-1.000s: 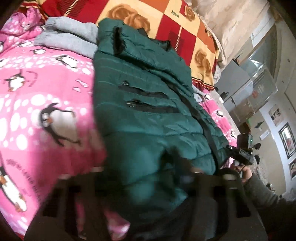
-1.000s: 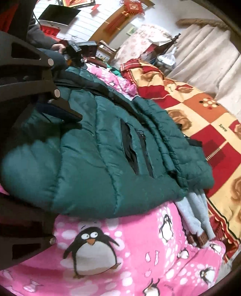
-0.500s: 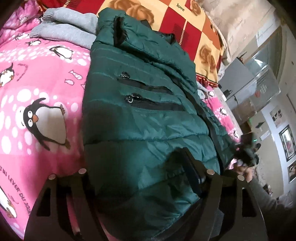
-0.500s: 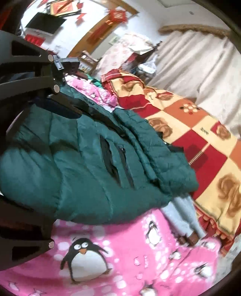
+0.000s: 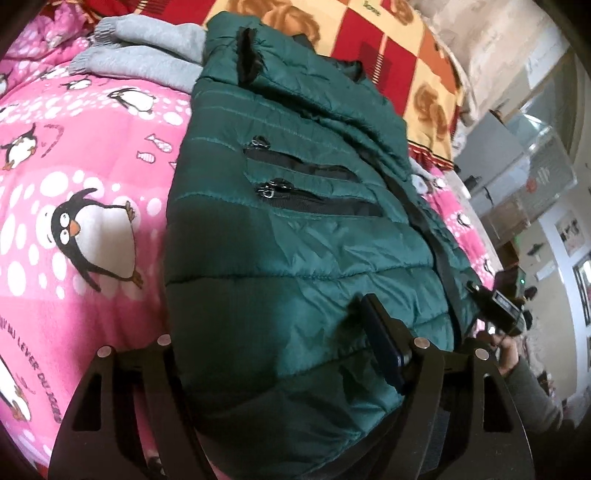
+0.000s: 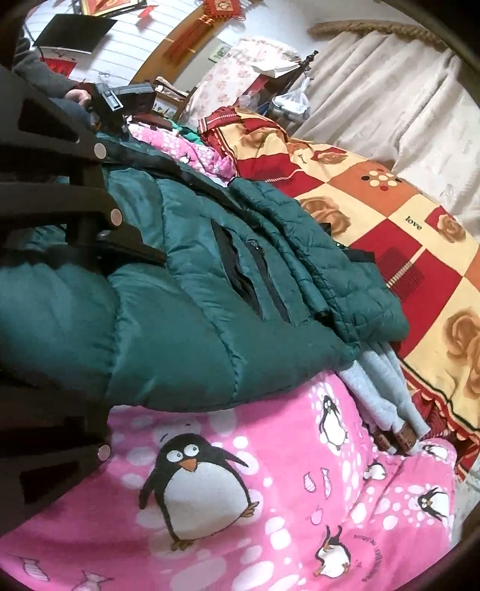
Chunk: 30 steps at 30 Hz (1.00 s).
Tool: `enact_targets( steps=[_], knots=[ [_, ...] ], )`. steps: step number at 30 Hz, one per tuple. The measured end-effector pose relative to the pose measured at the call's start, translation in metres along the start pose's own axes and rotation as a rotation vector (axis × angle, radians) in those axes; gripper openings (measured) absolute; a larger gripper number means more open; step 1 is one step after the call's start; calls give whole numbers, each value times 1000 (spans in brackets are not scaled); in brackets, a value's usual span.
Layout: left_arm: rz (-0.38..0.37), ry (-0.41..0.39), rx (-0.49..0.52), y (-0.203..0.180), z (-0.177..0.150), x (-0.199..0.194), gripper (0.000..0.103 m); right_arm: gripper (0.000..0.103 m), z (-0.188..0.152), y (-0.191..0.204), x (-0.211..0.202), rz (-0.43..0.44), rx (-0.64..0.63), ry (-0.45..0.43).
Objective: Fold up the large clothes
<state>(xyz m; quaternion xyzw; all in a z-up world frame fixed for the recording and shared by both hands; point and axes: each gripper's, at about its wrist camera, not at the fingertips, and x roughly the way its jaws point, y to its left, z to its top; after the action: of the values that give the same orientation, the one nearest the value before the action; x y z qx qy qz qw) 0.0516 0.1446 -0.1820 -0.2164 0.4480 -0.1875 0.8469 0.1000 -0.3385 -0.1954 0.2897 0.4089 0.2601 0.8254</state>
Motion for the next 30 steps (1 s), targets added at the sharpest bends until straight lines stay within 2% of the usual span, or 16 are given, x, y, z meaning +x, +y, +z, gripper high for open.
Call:
enact_targets(
  steps=[7, 10, 15, 18, 21, 24, 25, 26, 30],
  knots=[
    [96, -64, 29, -12, -12, 1, 75, 37, 5, -4, 3, 0, 35, 31],
    [121, -103, 8, -13, -15, 2, 77, 37, 5, -2, 4, -13, 37, 28],
    [184, -148, 29, -22, -20, 5, 78, 37, 13, 12, 7, -122, 69, 85],
    [205, -157, 26, -24, -20, 7, 78, 37, 15, 14, 7, -168, 134, 112],
    [246, -177, 17, -27, -22, 9, 72, 37, 12, 18, 9, -204, 107, 109],
    [298, -199, 28, -33, -24, 10, 54, 37, 11, 17, 8, -215, 111, 103],
    [316, -207, 36, -35, -24, 9, 43, 37, 11, 18, 8, -223, 104, 107],
    [337, -211, 44, -37, -25, 8, 39, 37, 12, 20, 9, -234, 94, 111],
    [366, -227, 63, -39, -27, 8, 38, 37, 12, 24, 11, -264, 67, 117]
  ],
)
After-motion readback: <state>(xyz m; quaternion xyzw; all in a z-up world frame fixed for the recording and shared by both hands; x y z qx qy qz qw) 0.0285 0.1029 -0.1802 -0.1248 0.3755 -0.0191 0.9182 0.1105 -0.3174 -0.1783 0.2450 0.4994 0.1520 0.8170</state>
